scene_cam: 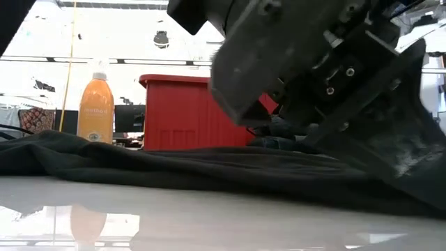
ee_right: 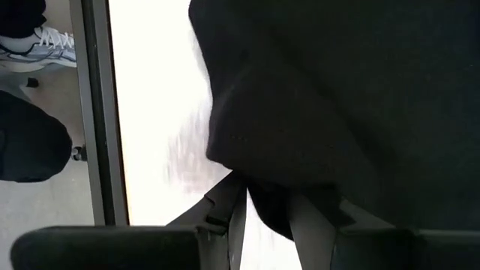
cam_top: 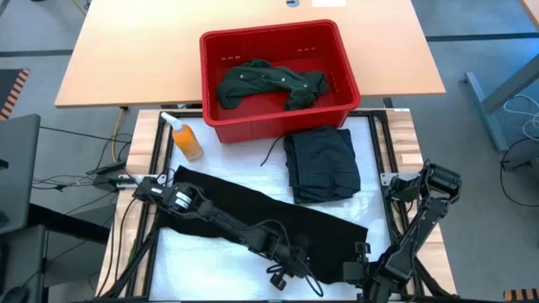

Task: Fold Laundry from Bin
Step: Fold the black shirt

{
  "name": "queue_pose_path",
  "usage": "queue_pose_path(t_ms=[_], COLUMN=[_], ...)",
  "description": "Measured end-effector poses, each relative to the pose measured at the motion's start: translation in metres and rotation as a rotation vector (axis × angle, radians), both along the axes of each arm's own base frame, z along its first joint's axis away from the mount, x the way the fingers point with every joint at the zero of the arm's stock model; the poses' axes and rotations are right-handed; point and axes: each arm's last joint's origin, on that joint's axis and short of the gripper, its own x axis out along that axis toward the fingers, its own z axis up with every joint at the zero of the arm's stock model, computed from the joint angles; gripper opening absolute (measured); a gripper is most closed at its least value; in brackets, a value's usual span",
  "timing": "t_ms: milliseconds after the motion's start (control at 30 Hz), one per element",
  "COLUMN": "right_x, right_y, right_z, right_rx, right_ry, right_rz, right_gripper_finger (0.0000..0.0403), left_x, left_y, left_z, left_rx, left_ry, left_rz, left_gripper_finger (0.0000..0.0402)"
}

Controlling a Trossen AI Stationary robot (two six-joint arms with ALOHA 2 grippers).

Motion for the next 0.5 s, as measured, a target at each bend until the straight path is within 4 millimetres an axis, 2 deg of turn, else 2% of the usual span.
queue_pose_path(t_ms=[133,267,500], right_x=[0.000,0.000,-0.002], right_y=[0.000,0.000,0.002], right_z=[0.000,0.000,0.000], right_rx=[0.000,0.002,0.027], right_ry=[0.001,0.002,0.017], right_rz=[0.000,-0.007,-0.030], right_gripper_finger=[0.0118,0.0118,0.0118], left_x=[0.002,0.006,0.012], left_y=[0.005,0.009,0.026], left_z=[0.000,0.008,0.038], left_rx=[-0.013,-0.033,-0.055], left_ry=[0.012,-0.044,-0.126], left_rz=[0.029,0.045,0.081], left_gripper_finger=[0.0002,0.0000,0.0000])
